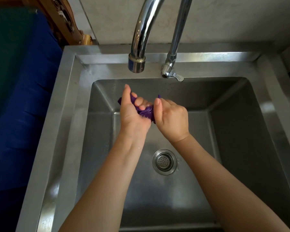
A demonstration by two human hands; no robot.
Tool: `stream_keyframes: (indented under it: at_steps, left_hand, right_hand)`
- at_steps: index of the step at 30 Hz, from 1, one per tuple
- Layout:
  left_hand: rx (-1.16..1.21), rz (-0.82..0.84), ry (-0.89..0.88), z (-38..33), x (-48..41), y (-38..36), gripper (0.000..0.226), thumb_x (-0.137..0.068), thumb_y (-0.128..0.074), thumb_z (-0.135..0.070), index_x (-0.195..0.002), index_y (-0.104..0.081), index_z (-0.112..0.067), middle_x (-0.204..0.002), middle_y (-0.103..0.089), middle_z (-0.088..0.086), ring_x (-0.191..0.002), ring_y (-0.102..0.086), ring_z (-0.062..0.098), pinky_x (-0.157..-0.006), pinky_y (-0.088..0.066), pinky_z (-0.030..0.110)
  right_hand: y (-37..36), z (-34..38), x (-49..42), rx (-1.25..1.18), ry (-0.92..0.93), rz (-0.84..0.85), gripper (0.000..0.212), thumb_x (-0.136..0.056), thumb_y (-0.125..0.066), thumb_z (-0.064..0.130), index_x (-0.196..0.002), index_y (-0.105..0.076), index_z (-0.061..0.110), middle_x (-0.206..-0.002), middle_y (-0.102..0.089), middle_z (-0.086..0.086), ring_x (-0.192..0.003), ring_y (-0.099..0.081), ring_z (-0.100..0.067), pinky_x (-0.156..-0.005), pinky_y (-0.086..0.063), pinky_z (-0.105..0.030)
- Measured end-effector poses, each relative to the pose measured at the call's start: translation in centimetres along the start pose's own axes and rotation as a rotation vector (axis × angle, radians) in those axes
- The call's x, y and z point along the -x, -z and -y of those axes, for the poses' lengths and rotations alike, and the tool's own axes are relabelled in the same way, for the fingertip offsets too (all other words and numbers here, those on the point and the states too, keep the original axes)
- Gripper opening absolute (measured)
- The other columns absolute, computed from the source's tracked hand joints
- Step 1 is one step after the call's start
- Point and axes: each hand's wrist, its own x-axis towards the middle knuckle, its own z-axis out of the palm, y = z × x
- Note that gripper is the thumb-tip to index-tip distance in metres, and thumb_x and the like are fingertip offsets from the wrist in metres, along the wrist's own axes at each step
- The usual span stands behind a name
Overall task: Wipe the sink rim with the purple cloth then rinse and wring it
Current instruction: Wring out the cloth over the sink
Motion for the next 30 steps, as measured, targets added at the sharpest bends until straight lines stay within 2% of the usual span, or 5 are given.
stream_keyframes:
  at_steps: [5, 13, 17, 23, 30]
  left_hand:
    - [-0.075, 0.146, -0.053, 0.1, 0.2, -0.4, 0.041, -0.090, -0.053, -0.030, -0.054, -0.039, -0.017, -0.033, -0.030, -0.007, -0.029, -0.026, 0.007, -0.037, -0.031, 0.017]
    - [-0.127, 0.199, -0.078, 0.7, 0.3, -0.4, 0.040, -0.090, -0.050, -0.026, -0.054, -0.038, -0.017, -0.033, -0.031, -0.007, -0.029, -0.026, 0.007, -0.038, -0.031, 0.018]
    - [-0.139, 0.199, -0.081, 1.0, -0.1, -0.2, 0.040, -0.091, -0.049, -0.026, -0.053, -0.037, -0.017, -0.033, -0.030, -0.007, -0.029, -0.026, 0.007, -0.037, -0.030, 0.019]
    - [-0.227, 0.141, -0.051, 1.8, -0.5, 0.6, 0.044, -0.090, -0.051, -0.025, -0.049, -0.038, -0.017, -0.032, -0.030, -0.006, -0.029, -0.026, 0.008, -0.037, -0.030, 0.017]
    - [-0.355, 0.110, -0.055, 2.1, -1.4, 2.0, 0.043, -0.091, -0.051, -0.028, -0.051, -0.040, -0.017, -0.033, -0.033, -0.005, -0.031, -0.030, 0.010, -0.044, -0.034, 0.021]
  right_hand:
    - [0.5, 0.2, -0.5, -0.094, -0.085, 0.096, 0.051, -0.095, -0.028, 0.027, -0.054, -0.052, 0.007, -0.046, -0.054, -0.013, -0.041, -0.051, -0.035, -0.041, -0.035, -0.031]
    - [0.9, 1.1, -0.6, -0.387, -0.514, 0.217, 0.050, -0.097, -0.027, 0.028, -0.048, -0.035, 0.021, -0.061, -0.058, -0.022, -0.065, -0.055, -0.035, -0.066, -0.043, -0.040]
    - [0.4, 1.3, -0.4, -0.528, -0.769, 0.262, 0.051, -0.097, -0.034, 0.025, -0.046, -0.038, 0.019, -0.050, -0.044, -0.003, -0.059, -0.045, -0.023, -0.062, -0.038, -0.036]
    - [-1.1, 1.6, 1.2, -0.783, -1.253, 0.303, 0.034, -0.089, -0.035, 0.021, -0.059, -0.046, 0.010, -0.050, -0.041, -0.006, -0.041, -0.035, -0.018, -0.040, -0.027, -0.021]
    - [-2.2, 0.6, 1.6, -0.649, -1.187, 0.474, 0.033, -0.083, -0.033, 0.029, -0.060, -0.053, 0.014, -0.055, -0.049, -0.007, -0.055, -0.046, -0.024, -0.047, -0.030, -0.025]
